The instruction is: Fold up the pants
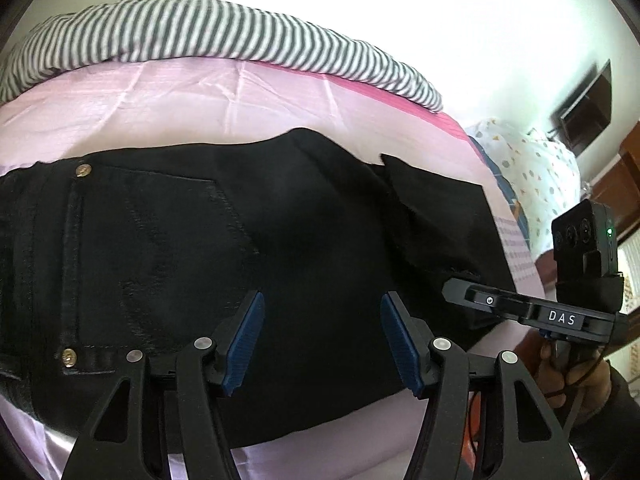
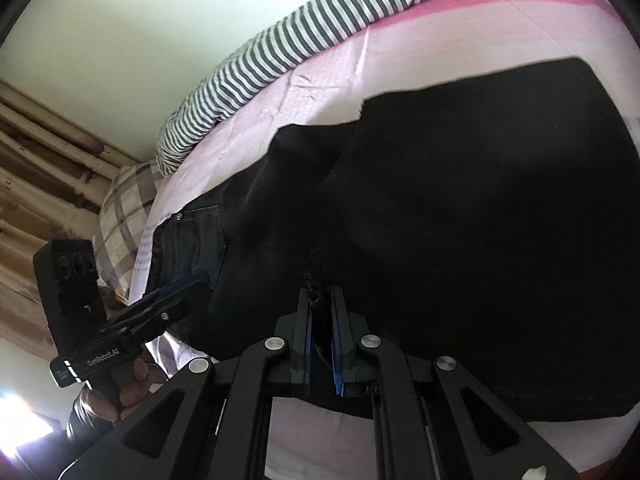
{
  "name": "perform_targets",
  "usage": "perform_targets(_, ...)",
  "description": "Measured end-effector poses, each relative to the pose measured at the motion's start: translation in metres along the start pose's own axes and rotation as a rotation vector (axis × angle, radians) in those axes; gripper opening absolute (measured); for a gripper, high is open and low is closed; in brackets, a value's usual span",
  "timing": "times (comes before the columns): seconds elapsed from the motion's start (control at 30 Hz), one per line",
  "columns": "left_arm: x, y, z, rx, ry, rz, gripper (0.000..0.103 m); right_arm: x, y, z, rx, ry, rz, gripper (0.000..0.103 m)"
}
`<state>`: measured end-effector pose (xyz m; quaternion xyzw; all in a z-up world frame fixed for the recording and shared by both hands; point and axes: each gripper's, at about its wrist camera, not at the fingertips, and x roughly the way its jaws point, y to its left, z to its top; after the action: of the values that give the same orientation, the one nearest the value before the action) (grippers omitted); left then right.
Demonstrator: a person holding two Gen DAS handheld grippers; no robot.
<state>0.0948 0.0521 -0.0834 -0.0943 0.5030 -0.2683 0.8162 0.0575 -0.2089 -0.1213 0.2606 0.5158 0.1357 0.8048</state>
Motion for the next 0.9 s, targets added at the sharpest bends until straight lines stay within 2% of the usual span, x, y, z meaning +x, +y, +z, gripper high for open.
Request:
perform_targets(0.1,0.004,-0.006,0.004,0.001,0.006,-0.034,0.061,-0.008,0.006,0.000,-0.021,-0.020,0.007,0.010)
perform_targets(0.23,0.010,-0.009,0.008,-0.025,0.034,-0.080,0.061,0.009,0.012,-0.006,-0.073,0.024,-0.051,0.010)
perform_targets(0.4,0.016,-0.020,0.011,-0.037,0.078,-0.151,0.061,-0.007,0.016,-0.007,-0.105,-0.035,-0.009,0.010)
perform_targets(0.73,0.066,-0.049,0.035,-0.137,0.270,-0.351,0.061,-0.022,0.018,-0.012,-0.166,-0.066,0.017,0.010)
perform_targets(0.9,0.088,-0.060,0.040,-0.152,0.324,-0.388,0.061,-0.022,0.019,-0.014,-0.211,-0.048,0.039,0.012)
